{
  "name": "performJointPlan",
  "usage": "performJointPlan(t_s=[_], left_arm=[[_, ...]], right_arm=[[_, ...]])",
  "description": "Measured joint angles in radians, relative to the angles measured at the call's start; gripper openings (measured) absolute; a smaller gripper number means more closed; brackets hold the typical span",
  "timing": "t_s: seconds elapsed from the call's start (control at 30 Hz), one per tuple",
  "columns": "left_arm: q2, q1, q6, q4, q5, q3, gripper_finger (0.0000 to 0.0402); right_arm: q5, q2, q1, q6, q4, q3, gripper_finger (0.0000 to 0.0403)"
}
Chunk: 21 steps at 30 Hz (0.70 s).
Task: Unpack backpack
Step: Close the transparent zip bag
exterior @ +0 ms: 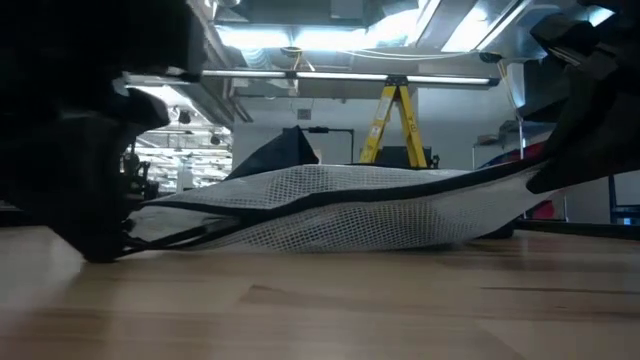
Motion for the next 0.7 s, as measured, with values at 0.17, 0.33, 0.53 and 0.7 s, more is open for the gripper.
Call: performJointPlan(t_s=[0.17,0.33,0.53,0.7], left_arm=[[-0.074,-0.013,-0.015,0.074,0.025,-0.096,0.0],[-0.137,-0.034,-0.043,0.073,0.031,-0.17,0.0],[-0.202,-0.05,-0.079,0.074,0.029,-0.257,0.0],[-0.241,-0.07,-0.097,0.067,0.027,-0.313,0.0]], right_arm=[[-0.001,0.0,0.0,0.019,0.0,0.0,0.0],[-0.004,0.0,0.0,0.019,-0.002,0.0,0.0],[-0.004,0.0,0.0,0.018,-0.002,0.0,0.0],[-0.007,0.0,0.0,0.019,-0.002,0.0,0.0]])
